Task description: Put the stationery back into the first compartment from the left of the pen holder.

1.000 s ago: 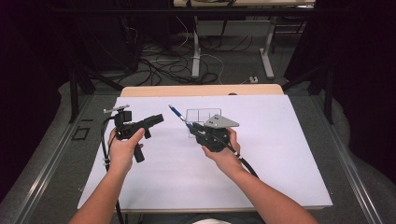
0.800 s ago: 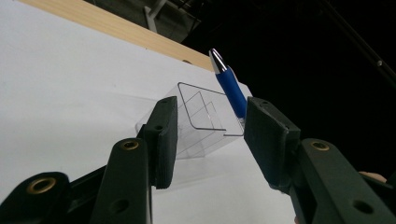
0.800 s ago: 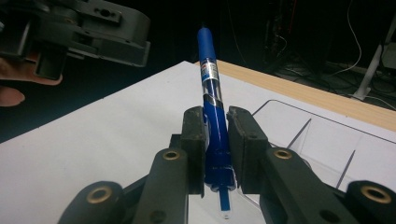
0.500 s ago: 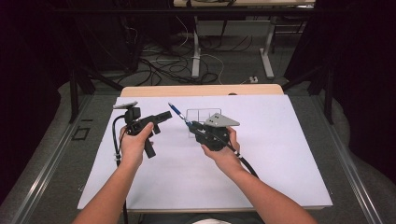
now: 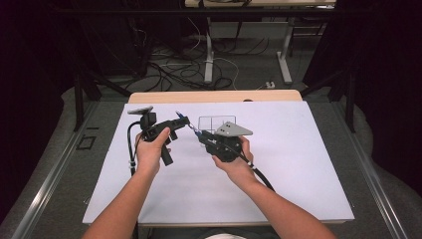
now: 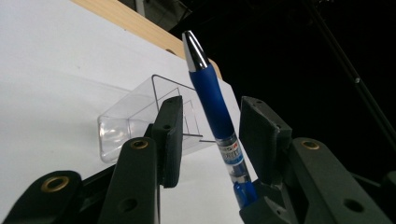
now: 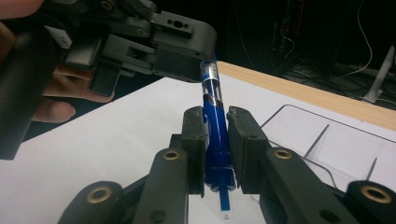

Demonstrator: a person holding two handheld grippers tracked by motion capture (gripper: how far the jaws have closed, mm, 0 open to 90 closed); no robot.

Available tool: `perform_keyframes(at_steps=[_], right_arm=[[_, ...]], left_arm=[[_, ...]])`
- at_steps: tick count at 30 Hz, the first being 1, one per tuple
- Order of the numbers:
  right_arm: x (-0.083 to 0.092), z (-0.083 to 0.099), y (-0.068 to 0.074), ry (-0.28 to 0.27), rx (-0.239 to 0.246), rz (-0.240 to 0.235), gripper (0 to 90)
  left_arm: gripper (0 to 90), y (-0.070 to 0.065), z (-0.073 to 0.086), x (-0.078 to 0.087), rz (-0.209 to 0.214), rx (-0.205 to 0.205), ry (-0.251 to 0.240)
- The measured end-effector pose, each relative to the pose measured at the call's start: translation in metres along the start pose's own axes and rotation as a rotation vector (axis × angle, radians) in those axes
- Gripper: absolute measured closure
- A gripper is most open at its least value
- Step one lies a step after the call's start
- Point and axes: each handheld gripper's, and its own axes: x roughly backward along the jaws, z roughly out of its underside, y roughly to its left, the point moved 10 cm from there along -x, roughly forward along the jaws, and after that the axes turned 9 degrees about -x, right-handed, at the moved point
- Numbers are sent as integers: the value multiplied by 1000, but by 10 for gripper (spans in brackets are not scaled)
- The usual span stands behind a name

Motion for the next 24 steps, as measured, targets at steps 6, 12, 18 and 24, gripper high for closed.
perform_keyframes(at_steps=[6,12,18,24], right_arm=[[-2,1,4,-3,-7,-7,774],[-3,1,6,-9,1,-13,774],[-3,2,5,-7,0,-8,774],[-3,3,5,-7,-2,-5,774]], left_arm=[[638,-2,1,-2,13,16,12],[680,-2,2,-4,20,38,16],[731,-1,2,-4,32,79,34],[751,0,1,-6,50,132,39]])
